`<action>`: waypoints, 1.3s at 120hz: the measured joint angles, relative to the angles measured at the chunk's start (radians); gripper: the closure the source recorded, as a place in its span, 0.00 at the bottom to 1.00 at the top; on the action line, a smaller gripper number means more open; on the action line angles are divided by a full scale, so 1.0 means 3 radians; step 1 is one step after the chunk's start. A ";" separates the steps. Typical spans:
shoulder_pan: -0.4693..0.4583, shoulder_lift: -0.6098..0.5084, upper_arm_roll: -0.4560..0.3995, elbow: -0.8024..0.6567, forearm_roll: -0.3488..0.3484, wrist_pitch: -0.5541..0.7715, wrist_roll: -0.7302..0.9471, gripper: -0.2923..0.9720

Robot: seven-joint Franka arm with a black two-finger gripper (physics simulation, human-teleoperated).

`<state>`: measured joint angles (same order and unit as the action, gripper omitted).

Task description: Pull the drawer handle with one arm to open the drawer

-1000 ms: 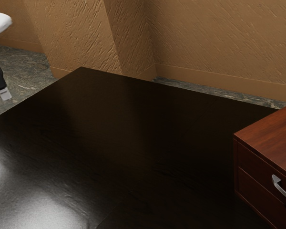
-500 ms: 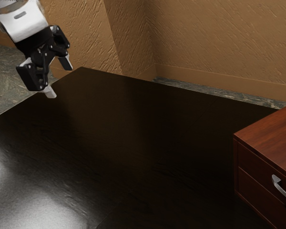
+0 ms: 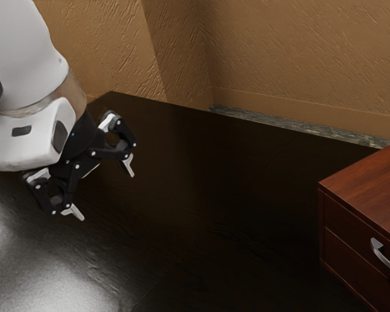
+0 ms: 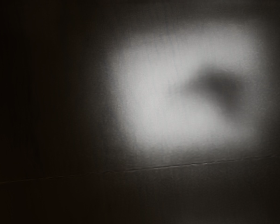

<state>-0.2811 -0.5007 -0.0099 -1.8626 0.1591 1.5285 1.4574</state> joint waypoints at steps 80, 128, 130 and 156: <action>-0.0974 0.0661 -0.0166 -0.0116 -0.0027 0.1307 0.0361 0.23; -0.1012 0.1192 -0.0167 0.0089 -0.0021 0.1800 0.0443 0.23; -0.1012 0.1213 -0.0167 0.0097 -0.0021 0.1815 0.0446 0.23; -0.1102 0.1515 -0.0166 0.0265 -0.0020 0.1984 0.0470 0.23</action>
<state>-0.6118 -0.0463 -0.0598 -1.7831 0.1531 2.1239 1.5984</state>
